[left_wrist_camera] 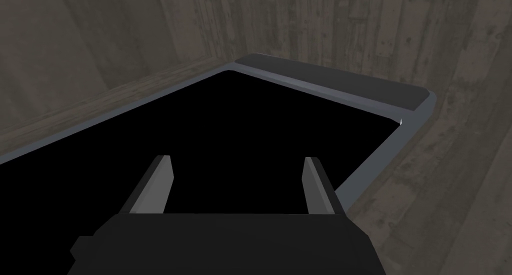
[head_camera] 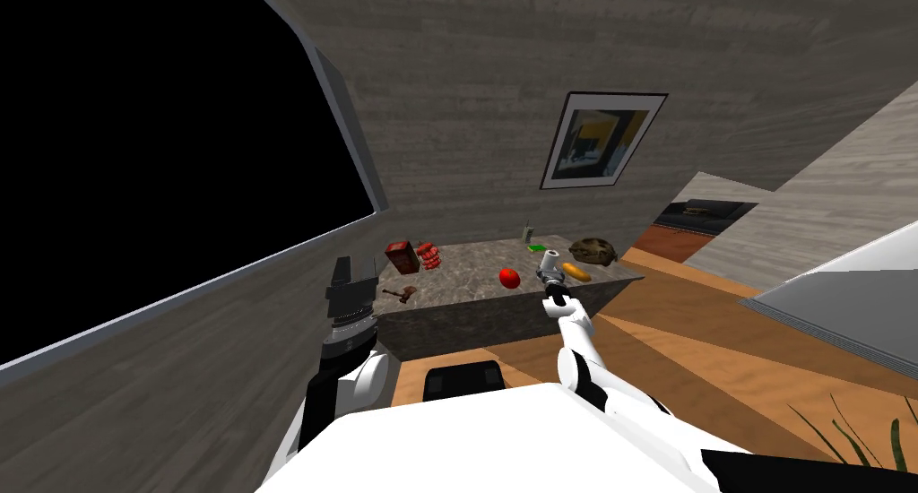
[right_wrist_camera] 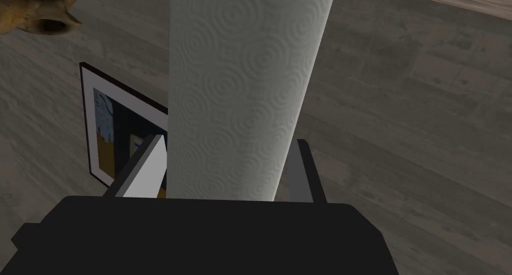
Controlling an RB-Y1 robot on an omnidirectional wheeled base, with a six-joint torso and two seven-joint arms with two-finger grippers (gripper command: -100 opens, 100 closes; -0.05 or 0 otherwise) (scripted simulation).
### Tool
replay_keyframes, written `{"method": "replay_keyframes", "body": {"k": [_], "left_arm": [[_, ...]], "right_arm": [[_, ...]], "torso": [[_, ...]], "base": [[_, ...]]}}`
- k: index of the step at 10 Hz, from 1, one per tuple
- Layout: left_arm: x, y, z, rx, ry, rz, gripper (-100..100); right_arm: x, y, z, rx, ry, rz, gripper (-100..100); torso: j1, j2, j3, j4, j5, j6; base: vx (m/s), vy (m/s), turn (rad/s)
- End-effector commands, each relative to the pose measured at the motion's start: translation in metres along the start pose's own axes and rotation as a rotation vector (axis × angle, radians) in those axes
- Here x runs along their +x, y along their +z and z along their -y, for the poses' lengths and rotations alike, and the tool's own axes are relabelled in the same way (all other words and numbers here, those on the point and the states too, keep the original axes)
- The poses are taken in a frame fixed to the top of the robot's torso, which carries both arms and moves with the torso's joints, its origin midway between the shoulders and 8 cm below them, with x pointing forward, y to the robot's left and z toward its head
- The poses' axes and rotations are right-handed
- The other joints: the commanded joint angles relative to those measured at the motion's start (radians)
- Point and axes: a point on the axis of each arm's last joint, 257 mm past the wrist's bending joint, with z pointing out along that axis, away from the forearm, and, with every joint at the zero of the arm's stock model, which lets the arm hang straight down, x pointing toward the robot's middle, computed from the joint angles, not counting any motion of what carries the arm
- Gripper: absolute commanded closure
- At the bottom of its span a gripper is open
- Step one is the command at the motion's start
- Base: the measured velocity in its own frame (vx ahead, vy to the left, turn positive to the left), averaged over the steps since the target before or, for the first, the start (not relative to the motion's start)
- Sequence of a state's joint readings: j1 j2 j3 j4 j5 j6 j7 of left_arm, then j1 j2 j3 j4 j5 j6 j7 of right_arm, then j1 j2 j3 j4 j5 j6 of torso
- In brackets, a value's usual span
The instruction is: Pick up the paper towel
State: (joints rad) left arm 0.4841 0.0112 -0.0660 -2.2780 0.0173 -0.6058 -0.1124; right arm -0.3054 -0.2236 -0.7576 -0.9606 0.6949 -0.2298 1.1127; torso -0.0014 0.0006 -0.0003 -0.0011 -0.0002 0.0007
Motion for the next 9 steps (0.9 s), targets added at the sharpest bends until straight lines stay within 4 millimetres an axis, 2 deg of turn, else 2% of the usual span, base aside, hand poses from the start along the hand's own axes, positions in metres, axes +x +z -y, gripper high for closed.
{"method": "replay_keyframes", "body": {"k": [1, 3, 7, 9], "left_arm": [[0.0, 0.0, 0.0, 0.0, 0.0, 0.0, 0], [0.0, 0.0, 0.0, 0.0, 0.0, 0.0, 0], [0.0, 0.0, 0.0, 0.0, 0.0, 0.0, 0], [0.0, 0.0, 0.0, 0.0, 0.0, 0.0, 0]], "right_arm": [[0.002, -0.001, 0.0, -0.002, 0.016, -0.005, 100], [0.016, -0.006, -0.002, -0.001, -0.014, -0.057, 100], [0.017, -0.006, -0.005, -0.009, 0.014, -0.063, 100], [0.029, -0.013, -0.004, 0.004, -0.019, -0.109, 100]], "torso": [[0.0, 0.0, 0.0, 0.0, 0.0, 0.0], [0.0, 0.0, -0.001, -0.001, -0.002, -0.003], [-0.004, -0.003, -0.005, -0.007, -0.007, 0.001], [-0.006, -0.002, -0.005, -0.008, -0.01, -0.001]], "base": [[0.0, 0.007, -0.01], [-0.025, -0.042, 0.13], [-0.007, -0.009, -0.003], [-0.038, -0.047, 0.132]]}}
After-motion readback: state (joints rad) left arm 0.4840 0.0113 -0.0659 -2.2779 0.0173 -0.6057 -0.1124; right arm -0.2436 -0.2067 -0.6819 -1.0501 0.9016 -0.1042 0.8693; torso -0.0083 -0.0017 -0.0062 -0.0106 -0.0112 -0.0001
